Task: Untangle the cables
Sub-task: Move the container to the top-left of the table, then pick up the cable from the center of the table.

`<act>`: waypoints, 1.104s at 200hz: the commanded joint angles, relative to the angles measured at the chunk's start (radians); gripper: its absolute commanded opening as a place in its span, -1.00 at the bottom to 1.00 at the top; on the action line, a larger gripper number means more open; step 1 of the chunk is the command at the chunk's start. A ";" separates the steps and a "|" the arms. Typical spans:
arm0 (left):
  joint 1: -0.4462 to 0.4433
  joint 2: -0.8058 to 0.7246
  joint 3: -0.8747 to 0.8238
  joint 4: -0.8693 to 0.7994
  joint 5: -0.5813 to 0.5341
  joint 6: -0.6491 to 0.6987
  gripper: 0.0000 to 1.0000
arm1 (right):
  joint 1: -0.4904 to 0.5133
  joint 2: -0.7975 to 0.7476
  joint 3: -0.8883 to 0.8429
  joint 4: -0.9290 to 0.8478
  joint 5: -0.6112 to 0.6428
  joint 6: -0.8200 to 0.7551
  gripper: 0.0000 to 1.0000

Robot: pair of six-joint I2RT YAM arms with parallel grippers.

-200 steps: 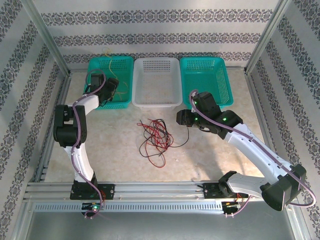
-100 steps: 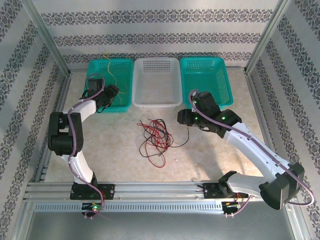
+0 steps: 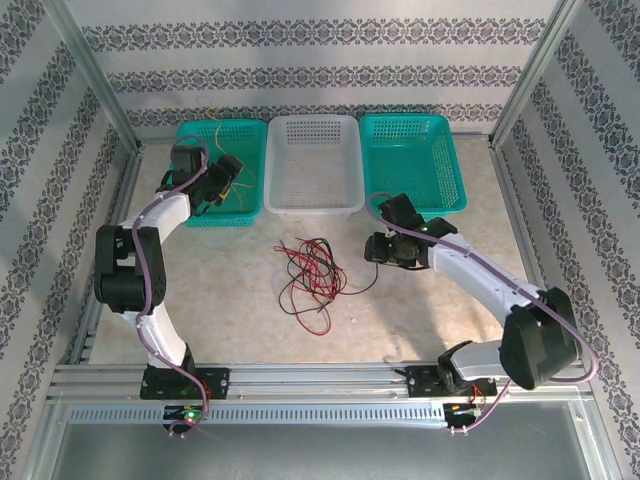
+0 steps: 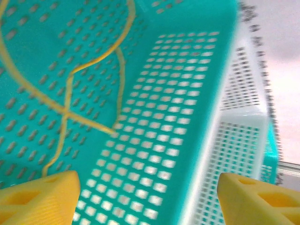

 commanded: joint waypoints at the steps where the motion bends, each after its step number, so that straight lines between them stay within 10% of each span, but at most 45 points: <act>1: -0.007 -0.093 0.067 -0.001 0.074 0.033 0.55 | -0.024 0.069 -0.013 0.011 0.031 -0.027 -0.02; 73: -0.030 -0.370 -0.049 0.047 0.262 0.095 0.41 | 0.002 0.216 0.010 0.126 0.001 -0.054 -0.21; 221: -0.263 -0.579 -0.456 -0.095 0.084 0.125 0.35 | 0.330 0.389 0.225 0.232 -0.131 -0.083 -0.18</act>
